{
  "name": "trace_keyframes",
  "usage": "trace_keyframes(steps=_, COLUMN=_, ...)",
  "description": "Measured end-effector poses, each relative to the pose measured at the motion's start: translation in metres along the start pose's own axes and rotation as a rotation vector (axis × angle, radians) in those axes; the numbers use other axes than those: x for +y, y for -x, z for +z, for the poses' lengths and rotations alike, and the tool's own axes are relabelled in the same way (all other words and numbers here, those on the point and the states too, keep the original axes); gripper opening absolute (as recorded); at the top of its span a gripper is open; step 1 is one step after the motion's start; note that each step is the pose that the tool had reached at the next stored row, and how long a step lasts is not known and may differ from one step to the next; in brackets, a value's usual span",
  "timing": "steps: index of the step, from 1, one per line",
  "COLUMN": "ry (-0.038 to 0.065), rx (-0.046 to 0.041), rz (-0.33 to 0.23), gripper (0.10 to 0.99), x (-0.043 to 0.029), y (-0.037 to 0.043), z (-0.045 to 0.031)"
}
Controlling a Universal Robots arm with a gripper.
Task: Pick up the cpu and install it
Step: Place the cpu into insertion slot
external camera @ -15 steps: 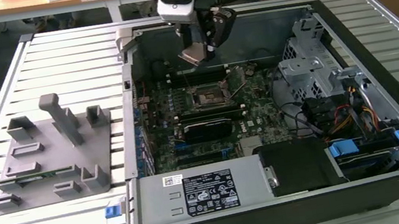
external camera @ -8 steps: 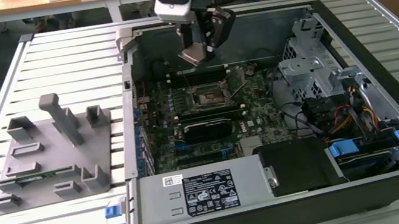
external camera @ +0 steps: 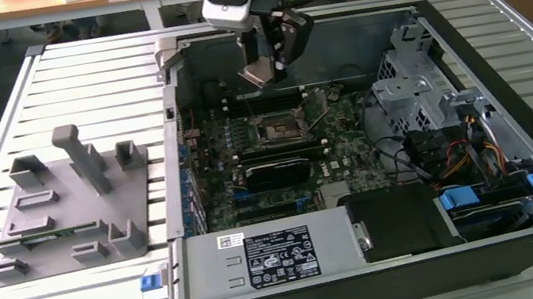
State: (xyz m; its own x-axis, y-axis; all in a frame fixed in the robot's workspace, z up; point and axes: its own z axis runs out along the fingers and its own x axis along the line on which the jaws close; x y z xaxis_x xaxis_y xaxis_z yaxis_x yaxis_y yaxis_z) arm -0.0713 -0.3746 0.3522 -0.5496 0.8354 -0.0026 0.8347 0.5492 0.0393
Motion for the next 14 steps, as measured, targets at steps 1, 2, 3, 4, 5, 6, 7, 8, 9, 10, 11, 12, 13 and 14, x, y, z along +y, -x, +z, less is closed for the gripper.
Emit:
trace_keyframes(steps=1, ry=0.000, rx=-0.0002, rz=0.006, gripper=0.541, x=0.0000, y=0.0000, z=0.0000)
trace_keyframes(steps=2, ry=0.000, rx=-0.0004, rz=0.012, gripper=0.541, x=0.0000, y=0.0000, z=0.0000)
trace_keyframes(steps=3, ry=0.000, rx=-0.0006, rz=0.017, gripper=0.541, x=0.0000, y=0.0000, z=0.0000)
trace_keyframes(steps=4, ry=0.000, rx=-0.0009, rz=0.023, gripper=0.541, x=0.0000, y=0.0000, z=0.0000)
trace_keyframes(steps=5, ry=0.000, rx=-0.0011, rz=0.029, gripper=0.541, x=0.0000, y=0.0000, z=0.0000)
trace_keyframes(steps=6, ry=0.000, rx=-0.0014, rz=0.035, gripper=0.541, x=0.0000, y=0.0000, z=0.0001)
trace_keyframes(steps=7, ry=0.000, rx=-0.0016, rz=0.041, gripper=0.541, x=0.0000, y=0.0000, z=0.0001)
trace_keyframes(steps=8, ry=0.000, rx=-0.0018, rz=0.047, gripper=0.541, x=0.0000, y=0.0000, z=0.0001)
trace_keyframes(steps=9, ry=0.000, rx=-0.0021, rz=0.053, gripper=0.541, x=0.0000, y=0.0000, z=0.0001)
trace_keyframes(steps=10, ry=0.000, rx=-0.0023, rz=0.059, gripper=0.541, x=0.0000, y=0.0000, z=0.0002)
trace_keyframes(steps=11, ry=0.000, rx=-0.0025, rz=0.064, gripper=0.541, x=0.0000, y=0.0000, z=0.0002)
trace_keyframes(steps=12, ry=0.000, rx=-0.0027, rz=0.070, gripper=0.541, x=0.0000, y=0.0000, z=0.0002)
trace_keyframes(steps=13, ry=0.000, rx=-0.0030, rz=0.076, gripper=0.541, x=0.0000, y=0.0000, z=0.0002)
trace_keyframes(steps=14, ry=0.000, rx=-0.0032, rz=0.081, gripper=0.541, x=0.0000, y=0.0000, z=0.0002)
